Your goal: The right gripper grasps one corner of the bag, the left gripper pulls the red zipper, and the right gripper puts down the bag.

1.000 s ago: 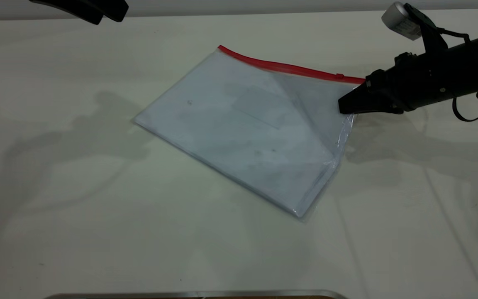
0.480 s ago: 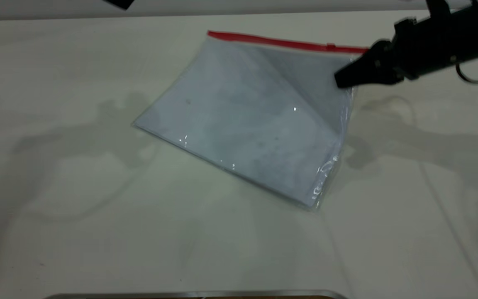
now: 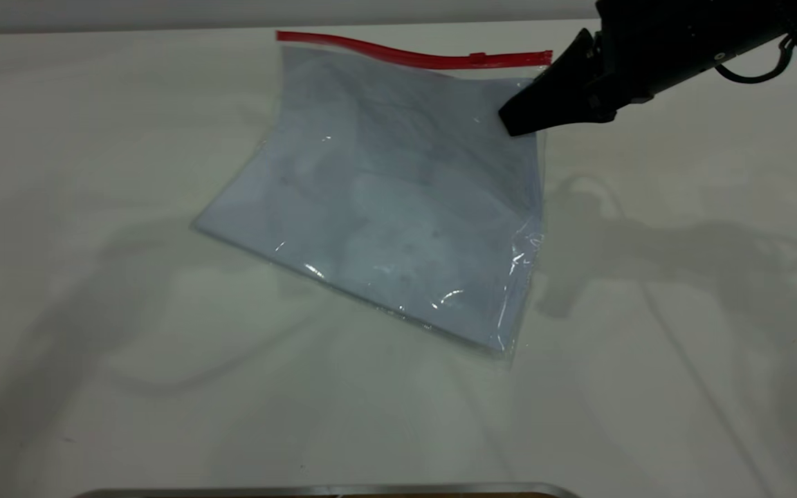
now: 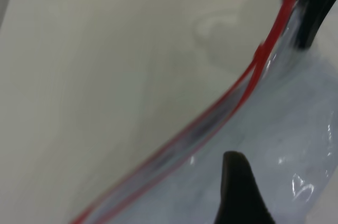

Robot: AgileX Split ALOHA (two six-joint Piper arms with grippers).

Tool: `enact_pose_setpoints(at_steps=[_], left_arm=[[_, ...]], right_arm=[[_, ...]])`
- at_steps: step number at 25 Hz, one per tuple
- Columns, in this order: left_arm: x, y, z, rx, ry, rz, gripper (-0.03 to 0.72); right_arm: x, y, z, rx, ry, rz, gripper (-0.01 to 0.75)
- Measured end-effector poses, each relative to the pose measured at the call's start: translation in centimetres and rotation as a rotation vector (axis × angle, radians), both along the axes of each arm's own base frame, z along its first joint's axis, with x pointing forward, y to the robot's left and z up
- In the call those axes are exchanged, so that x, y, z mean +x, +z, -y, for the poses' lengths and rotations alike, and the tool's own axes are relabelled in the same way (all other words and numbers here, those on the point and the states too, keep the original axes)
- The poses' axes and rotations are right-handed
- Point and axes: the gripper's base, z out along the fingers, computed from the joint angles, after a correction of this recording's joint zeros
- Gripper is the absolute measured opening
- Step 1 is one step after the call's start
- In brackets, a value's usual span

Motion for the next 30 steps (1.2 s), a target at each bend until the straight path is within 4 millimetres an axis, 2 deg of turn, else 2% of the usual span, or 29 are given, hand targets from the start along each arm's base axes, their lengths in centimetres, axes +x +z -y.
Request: enact_pose_setpoints(at_steps=[3, 6, 11, 14, 24, 30], left_arm=[[-0.8, -0.4, 1.2, 0.003, -0.059, -0.020, 0.517], [-1.0, -1.5, 2.0, 0.016, -0.095, -0.039, 0.517], [-0.4, -4.6, 2.4, 0.048, -0.118, -0.069, 0.517], [0.4, -5.5, 2.9, 0.050, -0.125, -0.076, 0.517], [3.5, -6.9, 5.8, 0.017, -0.204, -0.089, 0.517], [3.7, -7.6, 7.0, 0.000, -0.277, -0.146, 0.517]], right_arm=[[-0.1, 0.0, -0.3, 0.003, 0.004, -0.013, 0.034], [-0.4, 0.1, -0.6, 0.024, 0.021, -0.027, 0.034], [-0.5, 0.2, -0.6, 0.037, 0.030, -0.031, 0.034], [-0.5, 0.2, -0.6, 0.037, 0.030, -0.031, 0.034], [-0.4, 0.2, -0.6, 0.034, 0.028, -0.030, 0.034], [-0.4, 0.2, -0.6, 0.033, 0.027, -0.030, 0.034]])
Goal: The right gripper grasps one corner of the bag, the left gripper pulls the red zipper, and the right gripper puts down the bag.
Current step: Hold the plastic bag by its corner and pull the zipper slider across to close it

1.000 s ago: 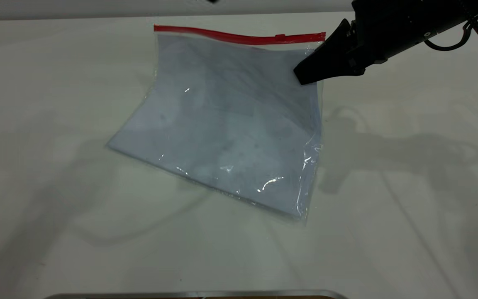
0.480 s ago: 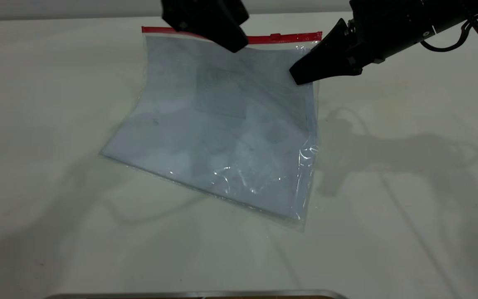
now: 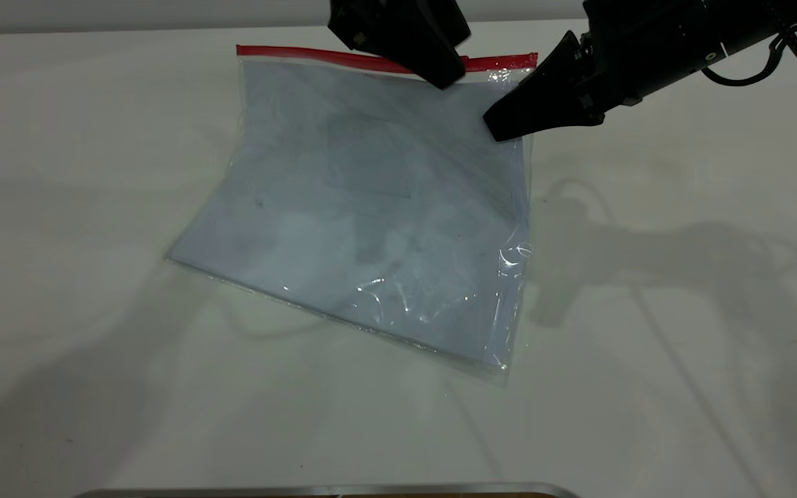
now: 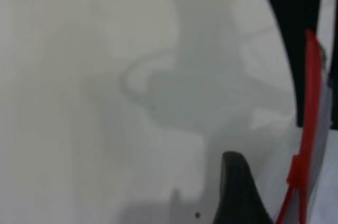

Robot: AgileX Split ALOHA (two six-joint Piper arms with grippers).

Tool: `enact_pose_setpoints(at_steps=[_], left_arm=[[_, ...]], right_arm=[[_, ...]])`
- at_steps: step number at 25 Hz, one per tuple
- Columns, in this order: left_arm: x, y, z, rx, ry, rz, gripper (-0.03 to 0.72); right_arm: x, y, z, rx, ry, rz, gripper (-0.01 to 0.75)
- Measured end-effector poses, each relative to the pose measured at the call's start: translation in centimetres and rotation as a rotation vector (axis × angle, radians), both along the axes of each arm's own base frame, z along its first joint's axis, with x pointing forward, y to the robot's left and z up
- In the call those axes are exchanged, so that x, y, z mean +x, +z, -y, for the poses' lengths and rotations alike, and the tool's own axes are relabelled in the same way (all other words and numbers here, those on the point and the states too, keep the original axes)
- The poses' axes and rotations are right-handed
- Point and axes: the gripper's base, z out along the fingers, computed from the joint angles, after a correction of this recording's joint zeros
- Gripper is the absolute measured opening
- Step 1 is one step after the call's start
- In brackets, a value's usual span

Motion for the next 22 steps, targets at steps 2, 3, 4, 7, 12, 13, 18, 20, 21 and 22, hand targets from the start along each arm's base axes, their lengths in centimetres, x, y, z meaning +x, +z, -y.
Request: enact_pose_setpoints(at_steps=[2, 3, 4, 7, 12, 13, 18, 20, 21, 22], left_arm=[[-0.06, -0.48, 0.12, 0.003, -0.009, -0.016, 0.517], [-0.08, -0.63, 0.11, 0.005, -0.011, -0.020, 0.516], [-0.11, -0.80, 0.15, 0.008, -0.012, -0.024, 0.511], [-0.04, -0.90, 0.19, 0.008, -0.014, -0.024, 0.480], [0.01, -0.85, 0.22, 0.005, -0.014, -0.024, 0.389], [0.02, -0.81, 0.23, 0.005, -0.013, -0.023, 0.372], [0.26, -0.15, 0.49, -0.019, -0.015, -0.018, 0.284], [0.30, 0.03, 0.57, -0.026, -0.015, -0.019, 0.257], [0.30, 0.04, 0.57, -0.027, -0.015, -0.019, 0.246], [0.30, 0.04, 0.57, -0.027, -0.015, -0.019, 0.239]], right_arm=[[0.00, 0.00, 0.00, 0.000, 0.000, 0.000, 0.034], [0.00, 0.00, 0.00, -0.001, -0.001, 0.000, 0.034], [0.01, -0.01, 0.01, -0.002, -0.001, 0.000, 0.034], [0.04, -0.04, 0.03, -0.005, -0.004, 0.002, 0.034], [0.09, -0.08, 0.08, -0.013, -0.009, 0.004, 0.034], [0.11, -0.11, 0.11, -0.017, -0.012, 0.006, 0.034], [0.18, -0.17, 0.17, -0.026, -0.018, 0.009, 0.034], [0.19, -0.18, 0.18, -0.028, -0.019, 0.009, 0.034], [0.19, -0.18, 0.18, -0.028, -0.019, 0.009, 0.034], [0.18, -0.18, 0.16, -0.028, -0.018, 0.009, 0.034]])
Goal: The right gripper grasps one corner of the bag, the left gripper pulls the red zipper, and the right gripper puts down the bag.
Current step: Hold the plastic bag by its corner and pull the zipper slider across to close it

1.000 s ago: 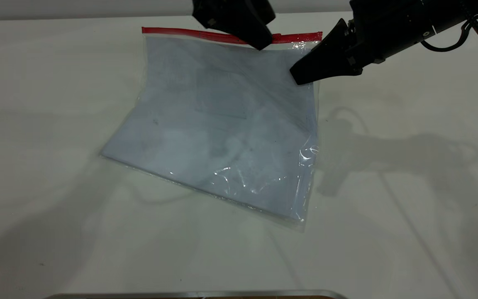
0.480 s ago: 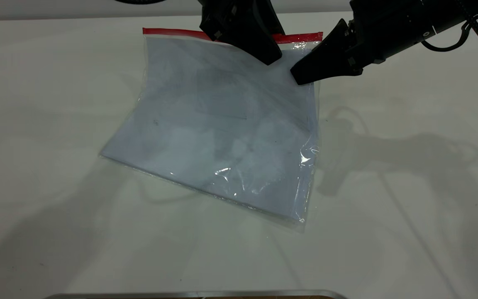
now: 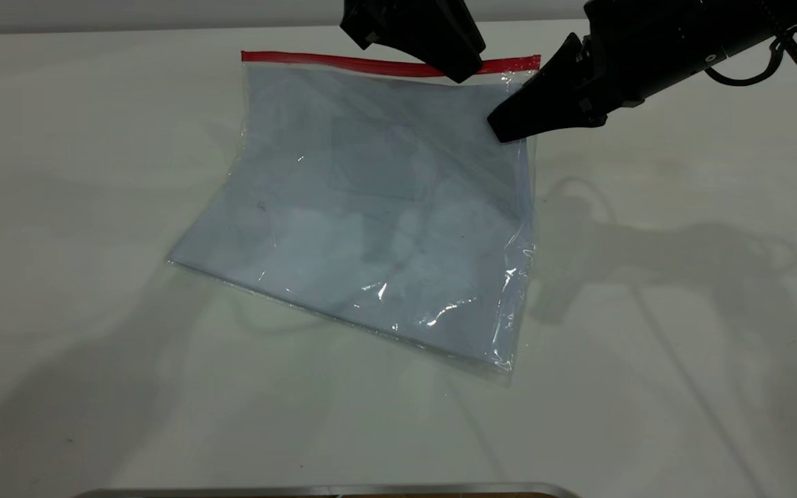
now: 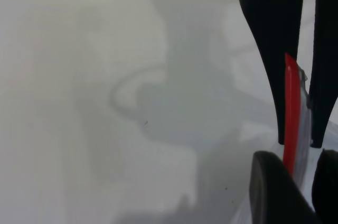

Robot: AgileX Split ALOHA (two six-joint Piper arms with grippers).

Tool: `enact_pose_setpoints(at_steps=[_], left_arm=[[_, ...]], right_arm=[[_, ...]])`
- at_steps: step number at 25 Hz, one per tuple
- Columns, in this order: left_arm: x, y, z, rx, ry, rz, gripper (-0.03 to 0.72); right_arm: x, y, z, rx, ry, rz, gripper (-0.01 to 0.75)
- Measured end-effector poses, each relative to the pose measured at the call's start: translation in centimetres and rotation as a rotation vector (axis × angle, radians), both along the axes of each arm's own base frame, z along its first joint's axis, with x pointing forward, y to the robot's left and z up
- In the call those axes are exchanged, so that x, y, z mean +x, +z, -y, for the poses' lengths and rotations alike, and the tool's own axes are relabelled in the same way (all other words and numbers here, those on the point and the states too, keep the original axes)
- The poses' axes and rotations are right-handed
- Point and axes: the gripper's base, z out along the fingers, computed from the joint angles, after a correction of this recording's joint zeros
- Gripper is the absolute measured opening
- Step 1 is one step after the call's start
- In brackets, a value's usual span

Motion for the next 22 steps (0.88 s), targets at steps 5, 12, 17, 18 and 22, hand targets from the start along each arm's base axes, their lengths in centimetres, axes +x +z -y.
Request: enact_pose_setpoints(at_steps=[5, 12, 17, 18, 22], left_arm=[[0.00, 0.00, 0.00, 0.002, 0.009, -0.009, 0.236], [0.00, -0.02, -0.02, 0.004, 0.010, -0.009, 0.236], [0.00, -0.07, -0.02, 0.005, 0.010, -0.010, 0.229], [0.00, -0.13, -0.02, 0.006, 0.011, -0.012, 0.218], [0.08, -0.52, 0.02, 0.007, 0.019, -0.017, 0.148]], right_arm=[[0.00, 0.00, 0.00, 0.000, 0.000, 0.000, 0.034], [0.00, 0.00, 0.01, -0.001, -0.001, 0.000, 0.034], [0.00, 0.00, 0.01, -0.001, -0.001, 0.000, 0.034], [0.00, 0.00, -0.01, -0.001, 0.000, 0.000, 0.034], [-0.01, -0.01, 0.00, -0.002, 0.002, 0.000, 0.034]])
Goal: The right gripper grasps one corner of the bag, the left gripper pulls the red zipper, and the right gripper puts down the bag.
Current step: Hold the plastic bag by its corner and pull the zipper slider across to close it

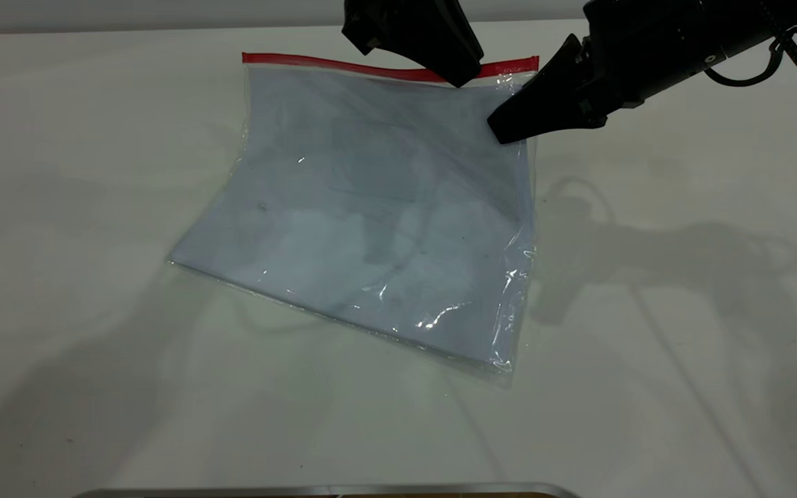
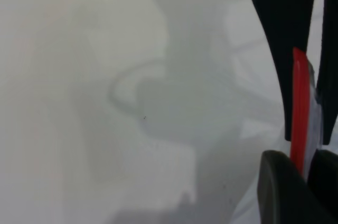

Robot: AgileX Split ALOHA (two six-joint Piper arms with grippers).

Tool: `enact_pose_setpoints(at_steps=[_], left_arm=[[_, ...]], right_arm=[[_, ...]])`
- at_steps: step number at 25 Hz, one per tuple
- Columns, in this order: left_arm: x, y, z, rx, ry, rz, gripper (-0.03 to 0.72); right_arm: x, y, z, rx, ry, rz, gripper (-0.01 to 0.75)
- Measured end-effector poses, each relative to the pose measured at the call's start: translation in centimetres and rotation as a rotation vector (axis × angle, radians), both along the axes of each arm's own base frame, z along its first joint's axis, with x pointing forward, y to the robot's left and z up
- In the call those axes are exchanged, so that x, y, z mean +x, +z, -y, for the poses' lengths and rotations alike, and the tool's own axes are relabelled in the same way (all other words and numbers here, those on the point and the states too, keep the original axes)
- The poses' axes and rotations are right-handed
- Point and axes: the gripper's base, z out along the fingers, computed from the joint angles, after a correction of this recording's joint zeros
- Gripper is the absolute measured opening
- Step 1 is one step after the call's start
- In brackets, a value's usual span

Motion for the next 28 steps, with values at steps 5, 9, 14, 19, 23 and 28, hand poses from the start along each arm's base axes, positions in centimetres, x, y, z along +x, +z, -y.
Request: enact_pose_setpoints(at_steps=[5, 9, 14, 19, 23, 28], left_arm=[[0.1, 0.0, 0.0, -0.005, 0.008, 0.005, 0.078], [0.1, 0.0, 0.0, 0.004, 0.011, 0.012, 0.063], [0.4, -0.2, -0.1, 0.021, 0.036, 0.025, 0.062], [0.4, -0.2, -0.1, 0.033, 0.040, 0.032, 0.062], [0.7, -0.2, 0.0, 0.027, 0.061, 0.048, 0.062], [0.9, -0.2, 0.3, 0.028, 0.085, 0.079, 0.062]], right_arm=[[0.0, 0.0, 0.0, -0.002, 0.001, 0.000, 0.034], [0.0, 0.0, 0.0, 0.000, -0.004, -0.001, 0.034], [0.1, 0.0, 0.0, -0.001, -0.026, -0.013, 0.034], [0.2, 0.0, 0.3, 0.003, -0.049, -0.028, 0.034], [0.7, 0.2, 1.5, 0.033, -0.095, -0.039, 0.034], [1.1, 0.5, 3.5, 0.087, -0.127, -0.057, 0.034]])
